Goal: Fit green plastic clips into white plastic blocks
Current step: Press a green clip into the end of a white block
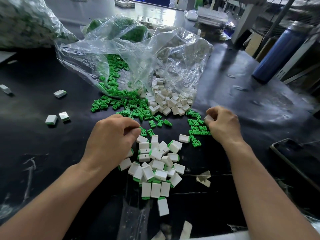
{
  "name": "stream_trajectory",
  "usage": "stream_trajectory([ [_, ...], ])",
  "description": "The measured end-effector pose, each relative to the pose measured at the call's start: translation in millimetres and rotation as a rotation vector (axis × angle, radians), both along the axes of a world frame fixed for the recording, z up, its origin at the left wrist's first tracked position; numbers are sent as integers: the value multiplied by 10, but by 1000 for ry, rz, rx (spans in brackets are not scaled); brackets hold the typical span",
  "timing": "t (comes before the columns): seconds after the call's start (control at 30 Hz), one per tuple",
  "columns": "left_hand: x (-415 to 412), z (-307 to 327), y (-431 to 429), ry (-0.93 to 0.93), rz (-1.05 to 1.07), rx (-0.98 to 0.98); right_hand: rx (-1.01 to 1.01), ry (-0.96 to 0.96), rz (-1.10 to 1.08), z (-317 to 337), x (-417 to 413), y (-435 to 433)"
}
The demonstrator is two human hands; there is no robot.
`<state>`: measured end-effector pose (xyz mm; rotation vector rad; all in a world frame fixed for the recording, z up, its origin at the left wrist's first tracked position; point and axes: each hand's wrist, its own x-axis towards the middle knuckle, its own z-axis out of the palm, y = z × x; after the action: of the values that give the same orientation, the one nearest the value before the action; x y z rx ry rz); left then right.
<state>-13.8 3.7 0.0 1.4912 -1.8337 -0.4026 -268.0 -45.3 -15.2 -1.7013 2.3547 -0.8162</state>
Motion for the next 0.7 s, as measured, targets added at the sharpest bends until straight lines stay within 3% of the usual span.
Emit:
stream_trajectory([
  [0.1, -40, 47, 4, 255, -13, 115, -125, -209, 24, 83, 50, 29],
  [0.2, -86, 121, 45, 595, -102, 310, -207, -469, 194, 213, 253, 154],
  [0.27, -107, 165, 81, 707, -173, 368, -218, -605, 331, 277, 424, 265],
  [0.43, -118, 206, 132, 826, -268, 398, -194, -701, 527, 343, 726, 459],
  [0.7, -164, 199, 145, 914, -357, 399, -177, -652, 601, 338, 903, 570],
])
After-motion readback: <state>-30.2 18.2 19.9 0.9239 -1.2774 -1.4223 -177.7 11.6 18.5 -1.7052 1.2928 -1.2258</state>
